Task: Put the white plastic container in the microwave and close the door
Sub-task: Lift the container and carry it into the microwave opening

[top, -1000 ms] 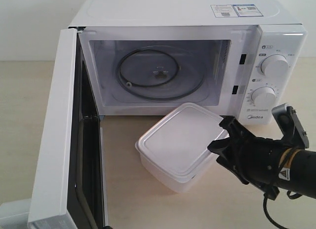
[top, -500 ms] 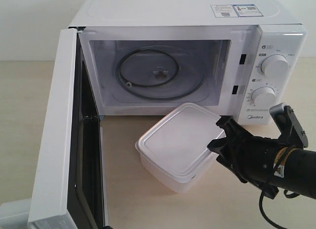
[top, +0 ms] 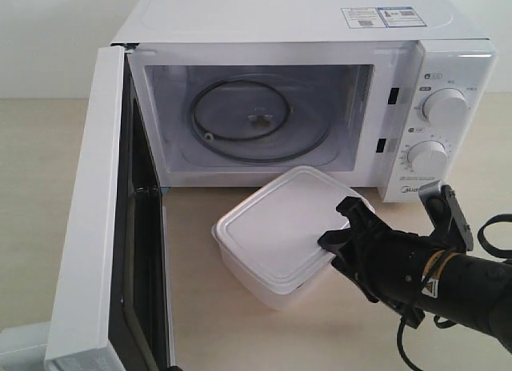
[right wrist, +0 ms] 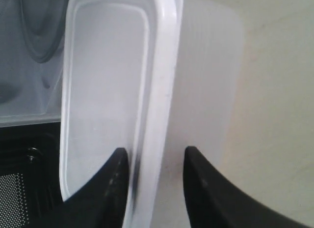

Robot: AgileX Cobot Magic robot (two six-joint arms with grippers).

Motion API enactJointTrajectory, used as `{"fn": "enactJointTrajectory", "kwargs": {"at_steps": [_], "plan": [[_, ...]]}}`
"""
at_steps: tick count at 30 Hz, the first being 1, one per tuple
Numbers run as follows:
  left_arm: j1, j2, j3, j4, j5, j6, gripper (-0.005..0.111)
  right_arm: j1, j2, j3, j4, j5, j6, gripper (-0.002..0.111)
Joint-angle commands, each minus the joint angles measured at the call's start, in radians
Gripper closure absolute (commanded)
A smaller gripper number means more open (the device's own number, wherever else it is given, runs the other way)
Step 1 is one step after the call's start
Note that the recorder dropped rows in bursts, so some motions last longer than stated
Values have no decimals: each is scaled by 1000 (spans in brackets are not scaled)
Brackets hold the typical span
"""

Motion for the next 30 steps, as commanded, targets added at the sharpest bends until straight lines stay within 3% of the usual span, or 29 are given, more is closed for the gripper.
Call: {"fn": "enactJointTrajectory", "kwargs": {"at_steps": [1,7,12,13,17,30], "plan": [[2,-4,3,5,-1,0,102,1,10,-2,-6,-18,-4,73],[2,-4,3,5,-1,0,102,1,-11,0,-10,-28,-28,74],[2,-4,3,5,-1,0,102,1,-75,0,-16,-1,-62,106],[2,-4,3,5,-1,0,102,1,-75,0,-16,11,-62,108],[2,-4,3,5,-1,0,102,1,-75,0,-22,75,-60,108],[2,-4,3,5,-1,0,102,1,-75,0,-86,14,-74,108]]}}
